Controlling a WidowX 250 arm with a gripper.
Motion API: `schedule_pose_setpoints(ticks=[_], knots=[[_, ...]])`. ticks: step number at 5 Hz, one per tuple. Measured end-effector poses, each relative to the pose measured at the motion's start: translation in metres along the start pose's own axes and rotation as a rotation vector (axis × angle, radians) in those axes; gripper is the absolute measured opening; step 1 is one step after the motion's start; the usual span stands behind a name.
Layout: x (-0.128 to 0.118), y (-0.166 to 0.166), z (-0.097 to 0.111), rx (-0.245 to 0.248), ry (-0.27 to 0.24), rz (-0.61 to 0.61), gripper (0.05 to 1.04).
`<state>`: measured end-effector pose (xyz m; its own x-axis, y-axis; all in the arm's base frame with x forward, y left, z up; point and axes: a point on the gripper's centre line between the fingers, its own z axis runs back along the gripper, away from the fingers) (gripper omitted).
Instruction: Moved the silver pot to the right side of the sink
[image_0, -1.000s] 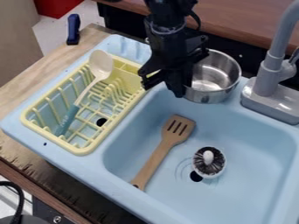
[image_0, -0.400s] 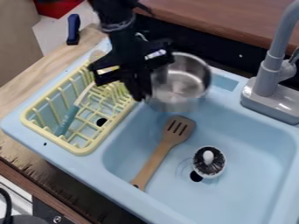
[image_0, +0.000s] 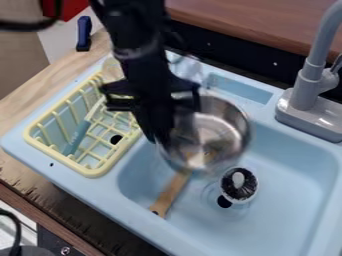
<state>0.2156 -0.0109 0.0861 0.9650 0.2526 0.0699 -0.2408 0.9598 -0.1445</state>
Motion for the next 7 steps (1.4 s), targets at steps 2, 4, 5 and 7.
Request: schedule_pose_setpoints(ticks=[2,4,5,7], knots=[[-0.011,-0.023,-0.006,-0.008,-0.021,-0.362,0.058],[-0.021,-0.034,-0.023,-0.036,0.065,-0.470,0.058],[-0.023,-0.044,-0.030,-0.017,0.112,-0.488,0.058],[-0.024,-0.064,-0.045,-0.054,0.134,-0.471,0.058]])
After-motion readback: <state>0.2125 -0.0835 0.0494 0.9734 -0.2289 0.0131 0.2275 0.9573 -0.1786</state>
